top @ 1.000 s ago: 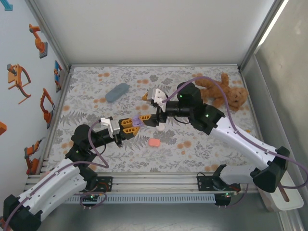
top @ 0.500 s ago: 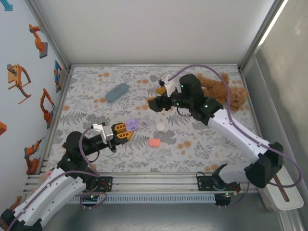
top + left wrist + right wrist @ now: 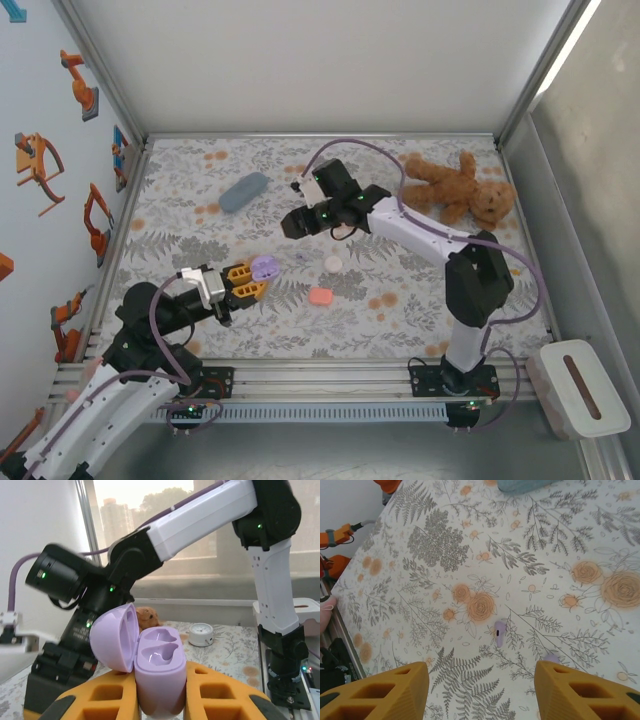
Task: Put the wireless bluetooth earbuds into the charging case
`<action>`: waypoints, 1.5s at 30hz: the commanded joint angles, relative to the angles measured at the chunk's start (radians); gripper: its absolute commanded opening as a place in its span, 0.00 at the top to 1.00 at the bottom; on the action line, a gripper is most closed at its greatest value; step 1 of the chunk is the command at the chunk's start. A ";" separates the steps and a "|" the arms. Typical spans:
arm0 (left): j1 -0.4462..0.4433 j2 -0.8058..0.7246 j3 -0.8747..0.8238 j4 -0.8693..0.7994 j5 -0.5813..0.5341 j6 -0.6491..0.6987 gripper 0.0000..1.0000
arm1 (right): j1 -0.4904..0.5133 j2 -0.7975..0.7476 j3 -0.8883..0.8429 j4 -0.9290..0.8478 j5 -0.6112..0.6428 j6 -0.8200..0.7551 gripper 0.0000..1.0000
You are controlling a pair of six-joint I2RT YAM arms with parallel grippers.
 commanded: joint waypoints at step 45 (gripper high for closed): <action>-0.003 -0.009 0.068 -0.038 0.001 0.051 0.92 | 0.197 0.587 0.529 -0.387 0.314 -0.061 0.62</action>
